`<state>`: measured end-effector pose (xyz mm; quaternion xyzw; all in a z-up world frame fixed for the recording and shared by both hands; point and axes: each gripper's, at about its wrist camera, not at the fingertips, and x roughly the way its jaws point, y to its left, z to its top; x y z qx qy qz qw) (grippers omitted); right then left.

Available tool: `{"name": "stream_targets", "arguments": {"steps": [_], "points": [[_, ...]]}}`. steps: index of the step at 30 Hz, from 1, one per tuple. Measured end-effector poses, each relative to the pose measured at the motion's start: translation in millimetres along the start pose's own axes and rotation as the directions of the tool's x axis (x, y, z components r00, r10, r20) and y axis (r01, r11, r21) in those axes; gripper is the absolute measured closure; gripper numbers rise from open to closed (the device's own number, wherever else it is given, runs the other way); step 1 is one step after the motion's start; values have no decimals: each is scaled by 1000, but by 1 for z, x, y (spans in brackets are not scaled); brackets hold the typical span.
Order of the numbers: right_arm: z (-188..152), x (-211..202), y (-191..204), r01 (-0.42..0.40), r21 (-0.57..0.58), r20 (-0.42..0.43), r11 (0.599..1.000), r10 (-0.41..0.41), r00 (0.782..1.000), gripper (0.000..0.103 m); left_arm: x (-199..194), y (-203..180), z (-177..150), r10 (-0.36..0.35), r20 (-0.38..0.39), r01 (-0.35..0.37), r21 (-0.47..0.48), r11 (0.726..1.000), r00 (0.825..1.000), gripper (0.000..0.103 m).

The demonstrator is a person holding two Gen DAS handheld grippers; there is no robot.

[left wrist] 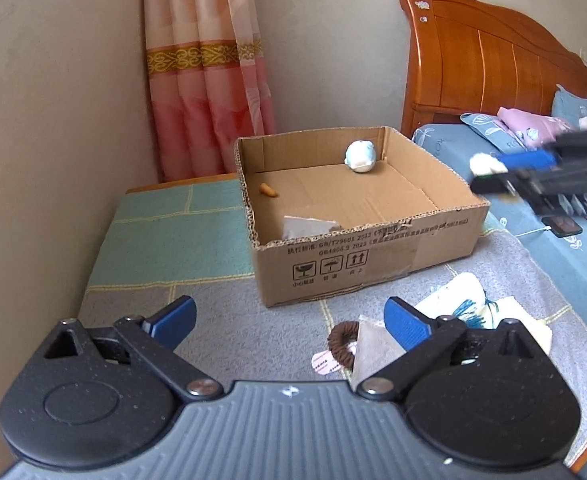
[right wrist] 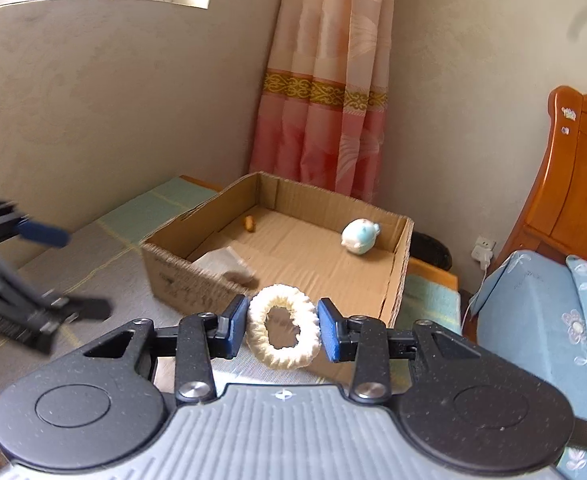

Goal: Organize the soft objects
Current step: 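Carry the sachet and ring into the box and open both tools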

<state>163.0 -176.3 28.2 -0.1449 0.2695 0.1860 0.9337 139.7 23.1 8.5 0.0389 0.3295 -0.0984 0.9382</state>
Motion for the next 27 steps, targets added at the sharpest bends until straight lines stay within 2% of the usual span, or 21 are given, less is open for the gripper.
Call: {"name": "stream_targets", "arguments": {"steps": [7, 14, 15, 16, 17, 19, 22, 27], "points": [[40, 39, -17, 53, -37, -3, 998, -53, 999, 60, -3, 10, -8, 48, -10, -48, -34, 998, 999, 2], [79, 98, -40, 105, -31, -48, 994, -107, 993, 58, -6, 23, -11, 89, -24, -90, -73, 993, 996, 2], [84, 105, -44, 112, -16, -53, 994, -112, 992, 55, -5, 24, -12, 91, -27, -93, -74, 993, 995, 2], [88, 111, -48, 117, 4, -55, 993, -117, 992, 43, -5, 25, -12, 96, -31, -98, -75, 992, 995, 2], [91, 117, -51, 131, 26, -59, 991, -129, 990, 25, -5, 25, -13, 101, -36, -104, -75, 992, 994, 2], [93, 124, -56, 145, 63, -76, 987, -140, 987, 10, -6, 25, -14, 107, -42, -110, -72, 991, 993, 2], [88, 121, -58, 156, 101, -90, 983, -147, 985, 10, -7, 27, -16, 107, -46, -111, -72, 991, 993, 2], [72, 94, -54, 109, 104, -85, 989, -100, 991, 5, -7, 26, -18, 122, -56, -126, -68, 990, 991, 2]]}}
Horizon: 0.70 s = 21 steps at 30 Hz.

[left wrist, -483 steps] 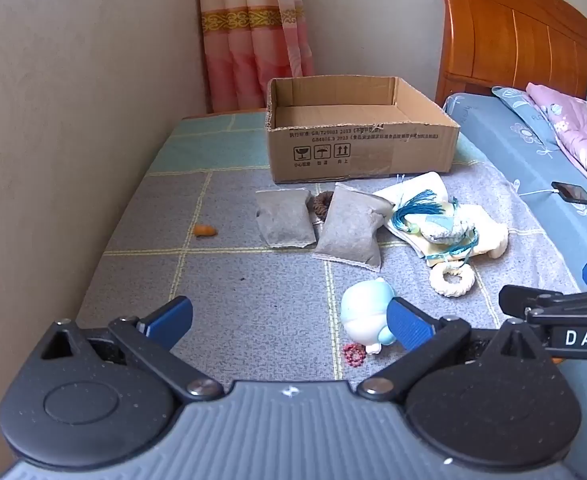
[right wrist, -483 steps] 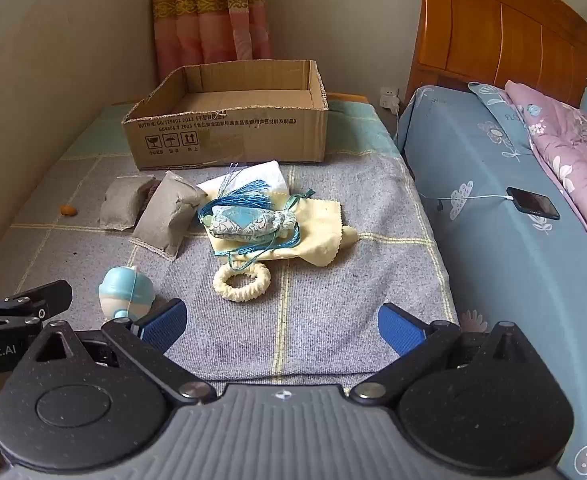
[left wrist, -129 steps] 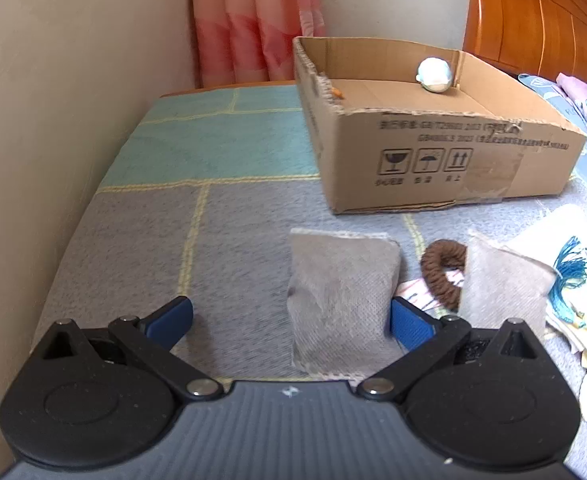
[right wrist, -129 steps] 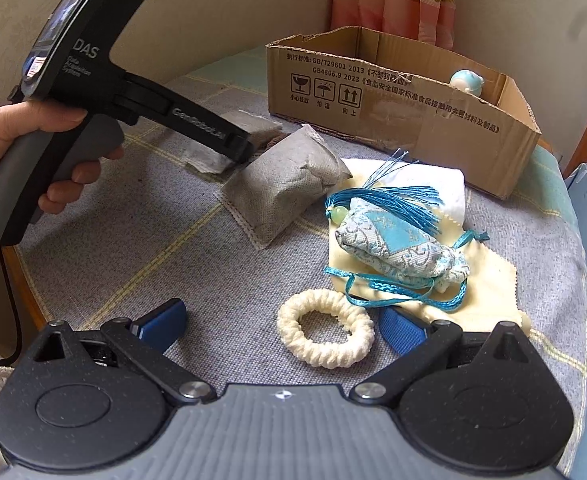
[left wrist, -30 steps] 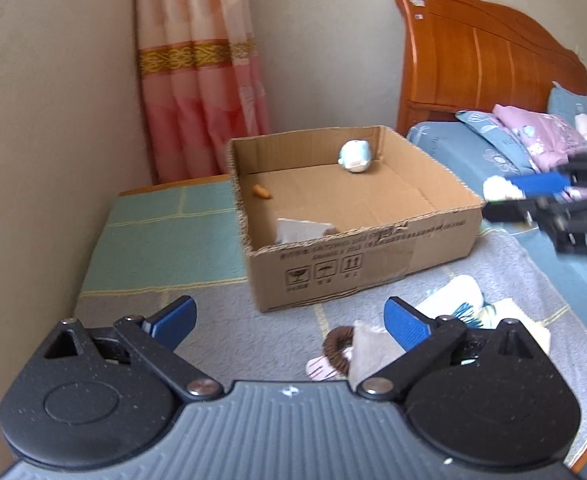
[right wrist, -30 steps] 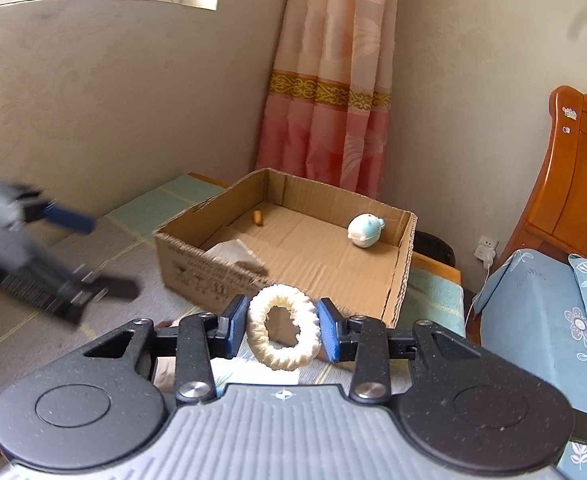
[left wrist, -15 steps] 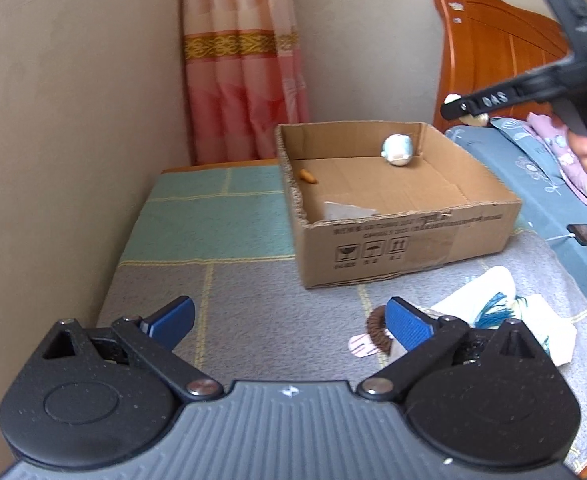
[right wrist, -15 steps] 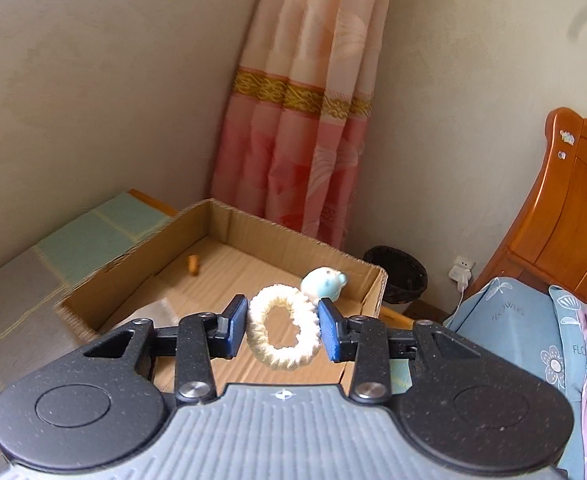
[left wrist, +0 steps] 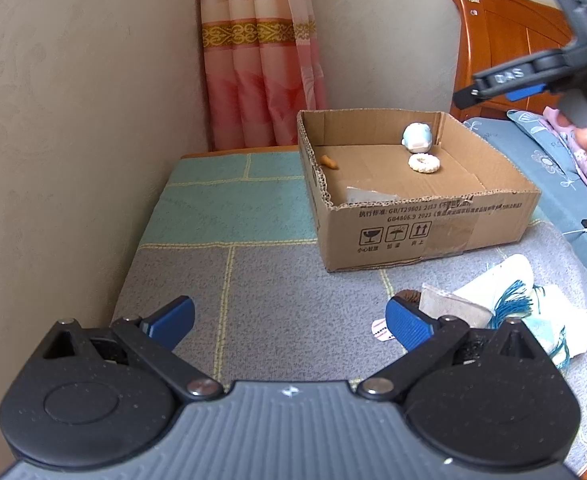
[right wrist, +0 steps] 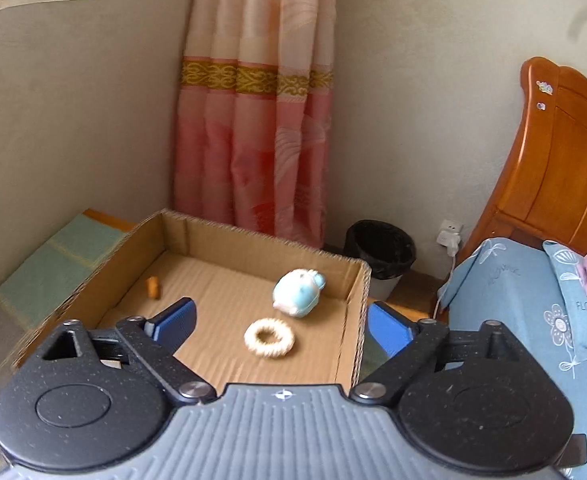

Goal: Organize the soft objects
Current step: 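Carry the sachet and ring into the box and open both tools, then move the left tool back to the second grey sachet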

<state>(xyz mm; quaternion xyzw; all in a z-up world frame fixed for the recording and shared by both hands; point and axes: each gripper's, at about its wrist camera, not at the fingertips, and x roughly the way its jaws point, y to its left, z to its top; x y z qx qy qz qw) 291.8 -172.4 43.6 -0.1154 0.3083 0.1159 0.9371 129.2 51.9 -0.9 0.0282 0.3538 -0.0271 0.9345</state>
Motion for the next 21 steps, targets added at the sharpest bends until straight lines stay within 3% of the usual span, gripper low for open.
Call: {"name": "stream_targets", "arguments": {"steps": [15, 21], "points": [[-65, -49, 19, -45, 6, -29, 999, 45, 999, 0, -3, -7, -8, -21, -15, 21, -2, 1000, 1000, 1], [-107, -55, 26, -115, 44, -75, 992, 118, 990, 0, 0, -10, -12, -28, -35, 29, 17, 999, 999, 1]]}}
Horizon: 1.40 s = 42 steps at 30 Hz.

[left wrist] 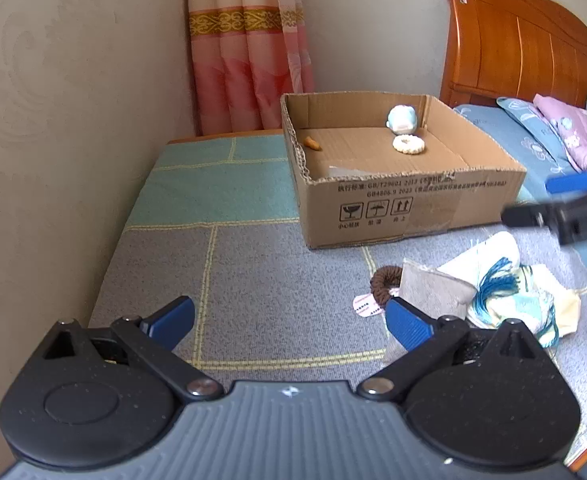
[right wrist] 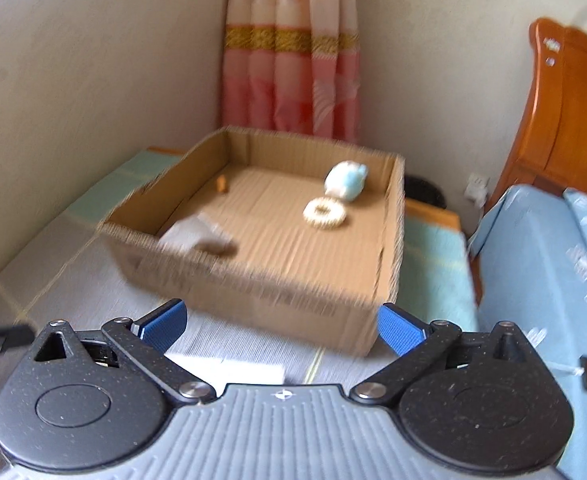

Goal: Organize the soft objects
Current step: 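Move the left tool back to the second grey sachet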

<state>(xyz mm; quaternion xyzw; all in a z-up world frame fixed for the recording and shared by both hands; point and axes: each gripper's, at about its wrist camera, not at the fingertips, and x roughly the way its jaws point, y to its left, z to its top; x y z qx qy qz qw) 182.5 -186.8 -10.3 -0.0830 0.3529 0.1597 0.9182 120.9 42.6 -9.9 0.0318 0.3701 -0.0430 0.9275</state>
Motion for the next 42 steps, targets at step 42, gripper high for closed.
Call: {"name": "stream_targets", "arguments": {"steps": [42], "points": [[-103, -23, 48, -98, -116, -133, 988, 82, 988, 0, 17, -43, -15, -107, -80, 115, 96, 989, 991, 1]]}}
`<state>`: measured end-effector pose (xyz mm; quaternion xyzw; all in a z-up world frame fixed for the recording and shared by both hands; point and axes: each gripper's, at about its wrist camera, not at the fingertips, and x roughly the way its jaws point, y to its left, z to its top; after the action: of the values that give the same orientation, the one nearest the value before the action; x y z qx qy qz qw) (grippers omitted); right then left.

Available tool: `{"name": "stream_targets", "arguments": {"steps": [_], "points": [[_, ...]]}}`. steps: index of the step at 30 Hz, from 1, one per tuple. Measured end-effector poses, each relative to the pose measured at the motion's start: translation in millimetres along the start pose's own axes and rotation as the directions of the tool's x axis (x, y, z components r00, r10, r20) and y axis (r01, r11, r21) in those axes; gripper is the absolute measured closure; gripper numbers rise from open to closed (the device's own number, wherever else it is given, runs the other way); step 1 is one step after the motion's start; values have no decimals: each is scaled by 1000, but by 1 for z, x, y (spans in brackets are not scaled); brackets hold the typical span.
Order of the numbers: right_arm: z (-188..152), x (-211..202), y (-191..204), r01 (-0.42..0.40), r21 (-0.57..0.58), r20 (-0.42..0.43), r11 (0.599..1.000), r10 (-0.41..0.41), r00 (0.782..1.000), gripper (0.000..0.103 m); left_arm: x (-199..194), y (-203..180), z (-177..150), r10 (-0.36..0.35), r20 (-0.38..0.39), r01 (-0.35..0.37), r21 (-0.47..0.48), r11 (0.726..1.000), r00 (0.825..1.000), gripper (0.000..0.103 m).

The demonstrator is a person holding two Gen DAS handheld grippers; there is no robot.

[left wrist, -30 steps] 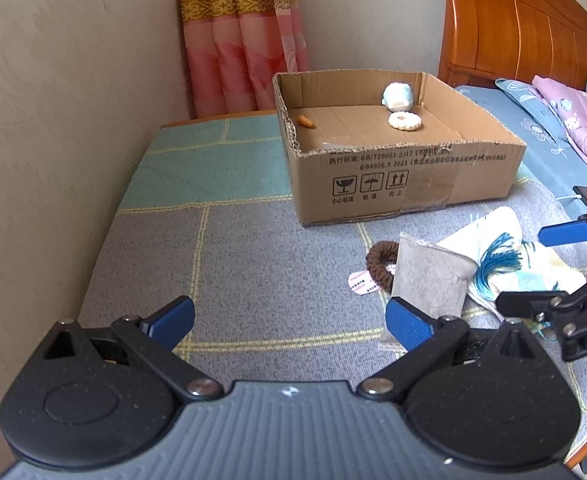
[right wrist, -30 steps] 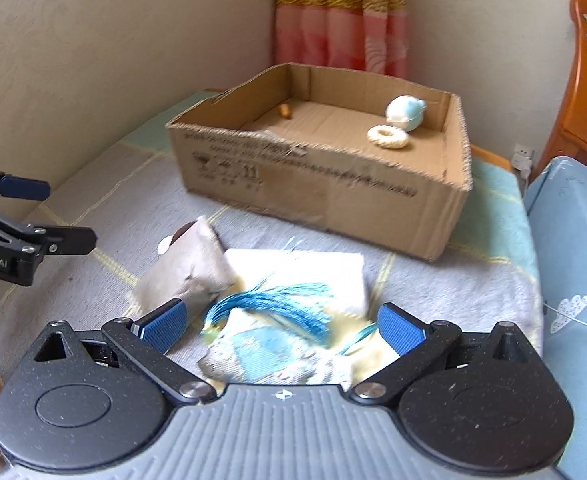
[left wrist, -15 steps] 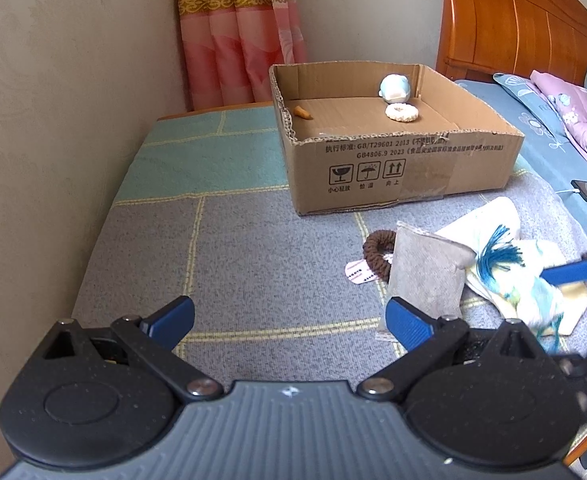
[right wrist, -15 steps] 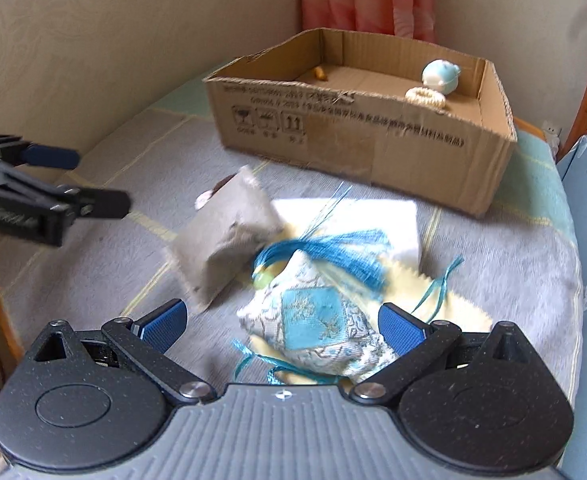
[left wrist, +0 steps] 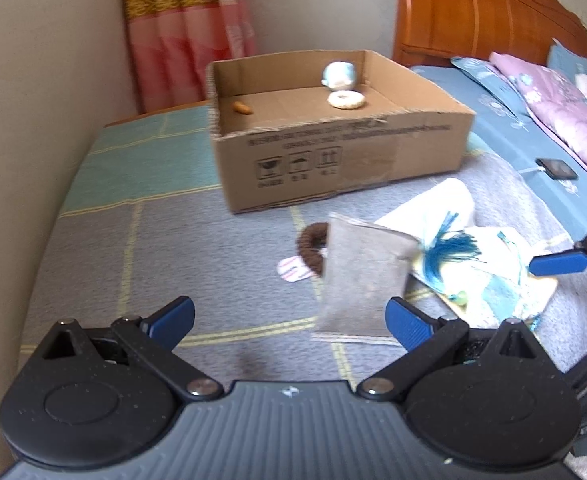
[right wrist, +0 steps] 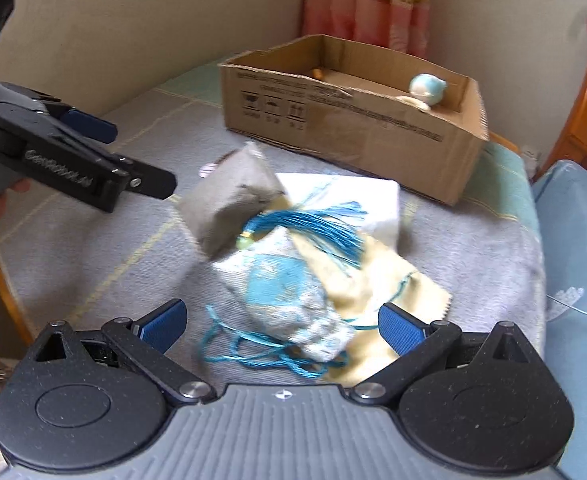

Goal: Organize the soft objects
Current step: 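Move the left tool back to the second grey sachet, then close the left tool on the second grey sachet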

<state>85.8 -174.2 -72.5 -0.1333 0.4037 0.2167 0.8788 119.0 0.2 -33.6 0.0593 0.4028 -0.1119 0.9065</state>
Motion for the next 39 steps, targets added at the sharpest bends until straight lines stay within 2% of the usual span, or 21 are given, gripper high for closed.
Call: {"name": "stream_targets", "arguments": {"steps": [5, 14, 17, 20, 24, 27, 32, 35, 39], "points": [[-7, 1, -6, -13, 36, -2, 999, 13, 1000, 0, 12, -12, 1, -37, -4, 37, 10, 999, 999, 1], [-18, 1, -5, -16, 9, 22, 1000, 16, 1000, 0, 41, -30, -1, -12, -26, 13, 61, 998, 1000, 0], [-20, 1, -6, -18, 8, 33, 1000, 17, 999, 0, 43, -31, 1, -20, -4, 20, 47, 999, 1000, 0], [-21, 0, -7, -21, 2, 38, 1000, 21, 999, 0, 46, -32, 2, -55, -7, 55, 43, 998, 998, 0], [-22, -1, -7, -25, -2, 40, 1000, 25, 999, 0, 46, -36, 3, -52, 6, 52, 59, 997, 999, 3], [-21, 0, -7, -25, -2, 40, 1000, 25, 999, 0, 42, -37, 4, -81, 4, 81, 62, 995, 997, 16], [-21, 0, -7, -23, -1, 39, 1000, 23, 999, 0, 35, -37, 4, -93, 18, 92, 71, 993, 995, 55], [-21, 0, -7, -20, 1, 37, 1000, 20, 999, 0, 31, -35, 3, -108, 12, 107, 78, 991, 994, 61], [-20, 0, -6, -18, 1, 35, 1000, 18, 999, 0, 22, -31, -3, -109, -6, 109, 99, 989, 994, 64]]}}
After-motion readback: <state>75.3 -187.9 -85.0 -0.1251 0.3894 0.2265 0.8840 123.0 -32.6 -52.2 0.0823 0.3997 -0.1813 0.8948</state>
